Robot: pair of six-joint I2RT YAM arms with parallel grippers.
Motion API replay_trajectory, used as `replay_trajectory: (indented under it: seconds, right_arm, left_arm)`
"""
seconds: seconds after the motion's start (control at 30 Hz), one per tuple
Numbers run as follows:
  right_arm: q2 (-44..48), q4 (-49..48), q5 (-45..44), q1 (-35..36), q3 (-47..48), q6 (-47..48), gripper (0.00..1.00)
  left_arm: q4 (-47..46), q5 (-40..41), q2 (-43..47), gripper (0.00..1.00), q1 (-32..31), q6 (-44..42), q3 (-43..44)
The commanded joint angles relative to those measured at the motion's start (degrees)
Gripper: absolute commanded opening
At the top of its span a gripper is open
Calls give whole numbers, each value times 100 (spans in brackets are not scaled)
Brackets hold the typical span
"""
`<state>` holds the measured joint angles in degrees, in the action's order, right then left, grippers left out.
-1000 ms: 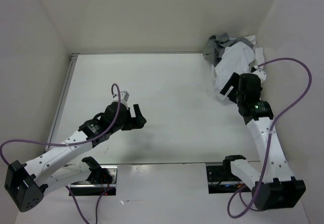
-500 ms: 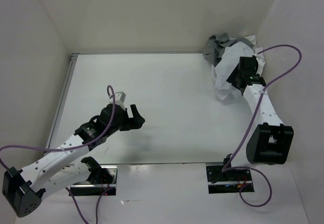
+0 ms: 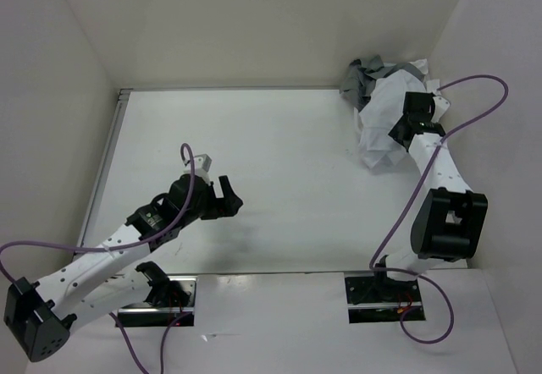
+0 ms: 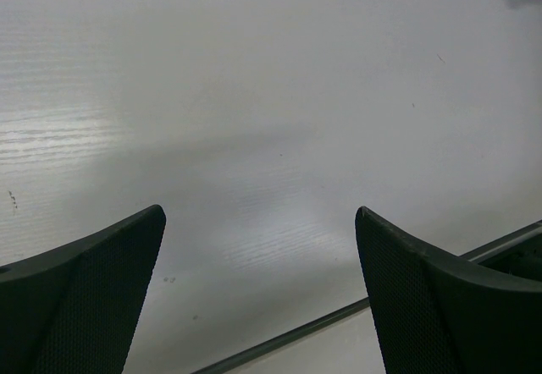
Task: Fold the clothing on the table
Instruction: Grab the skirt from the pile
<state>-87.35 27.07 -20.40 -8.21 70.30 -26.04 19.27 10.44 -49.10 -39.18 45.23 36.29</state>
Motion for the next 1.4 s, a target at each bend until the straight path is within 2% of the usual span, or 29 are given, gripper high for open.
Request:
replay_trajectory:
  seconds: [0.0, 0.23, 0.27, 0.47, 0.63, 0.83, 0.9, 0.93, 1.0, 1.17, 1.27, 1.37]
  right_arm:
    - [-133, -325, -78, -102, 229, -68, 50]
    - [-493, -536, 405, -225, 229, -68, 50]
    - [-415, -745, 797, -277, 160, -68, 50]
    - [-80, -1107, 1161, -331, -166, -68, 50]
    - [-300, -1212, 1547, -436, -166, -120, 29]
    - [-353, -1274, 1768, -489, -166, -120, 23]
    - [-353, -1274, 1681, -489, -166, -68, 23]
    - [-353, -1196, 1628, -489, -96, -68, 27]
    - [-353, -995, 1409, -489, -34, -15, 47]
    - [-510, -826, 977, -489, 98, -15, 47]
    - [-739, -826, 1091, -489, 159, -15, 47]
    - [-801, -948, 1091, -489, 221, -15, 38]
  left_arm:
    - [-169, -42, -38, 99, 24, -23, 18]
    - [-169, -42, 14, 99, 24, -23, 18]
    - [-169, -42, 15, 99, 24, -23, 18]
    - [-169, -42, 67, 99, 24, -23, 18]
    - [-169, -42, 67, 99, 24, -23, 18]
    - [-116, -42, 172, 99, 24, -23, -35]
    - [-116, -42, 173, 99, 24, -23, -35]
    - [-116, -42, 173, 99, 24, -23, -35]
    - [-116, -42, 173, 99, 24, -23, -35]
    - [-116, -42, 173, 99, 24, -23, -35]
    - [-116, -42, 173, 99, 24, -23, -35]
    - [-116, -42, 173, 99, 24, -23, -35]
